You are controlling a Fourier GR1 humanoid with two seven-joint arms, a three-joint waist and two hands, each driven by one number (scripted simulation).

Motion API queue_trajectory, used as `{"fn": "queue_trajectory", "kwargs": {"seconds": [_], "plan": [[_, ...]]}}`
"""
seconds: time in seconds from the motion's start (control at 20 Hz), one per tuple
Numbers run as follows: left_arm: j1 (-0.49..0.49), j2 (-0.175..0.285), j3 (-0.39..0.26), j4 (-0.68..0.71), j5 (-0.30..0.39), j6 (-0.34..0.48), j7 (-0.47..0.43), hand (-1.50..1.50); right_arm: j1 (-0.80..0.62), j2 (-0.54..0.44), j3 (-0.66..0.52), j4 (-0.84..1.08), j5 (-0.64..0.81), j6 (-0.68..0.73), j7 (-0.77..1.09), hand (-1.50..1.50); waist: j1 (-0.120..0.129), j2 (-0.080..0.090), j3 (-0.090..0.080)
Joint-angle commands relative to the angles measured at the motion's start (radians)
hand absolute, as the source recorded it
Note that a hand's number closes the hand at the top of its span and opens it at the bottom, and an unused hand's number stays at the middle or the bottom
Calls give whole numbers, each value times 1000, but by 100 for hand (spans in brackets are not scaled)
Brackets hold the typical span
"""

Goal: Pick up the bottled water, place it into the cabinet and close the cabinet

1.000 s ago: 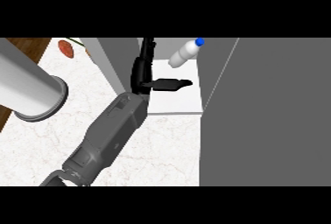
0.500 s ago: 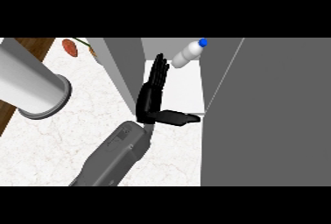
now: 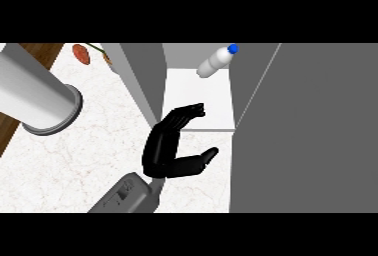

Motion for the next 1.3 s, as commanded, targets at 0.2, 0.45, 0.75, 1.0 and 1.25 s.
{"fn": "queue_trajectory", "kwargs": {"seconds": [0.2,0.45,0.75,1.0,1.25], "plan": [[241,167,-24,-268,17,-34,36,150,30,-139,28,-156,101,117,42,150,7,-2,-1],[344,244,36,-331,31,-45,-6,-150,57,-179,93,-242,182,181,0,150,-9,-6,-2],[466,348,130,-508,124,-72,42,-150,76,-184,246,-274,311,206,2,150,-12,-7,-2],[571,383,183,-536,175,-148,-23,-150,65,-243,397,-320,341,254,63,150,-10,-9,-6],[657,436,208,-584,202,-181,-21,-150,-51,-242,471,-290,390,232,135,150,26,-12,-11]]}}
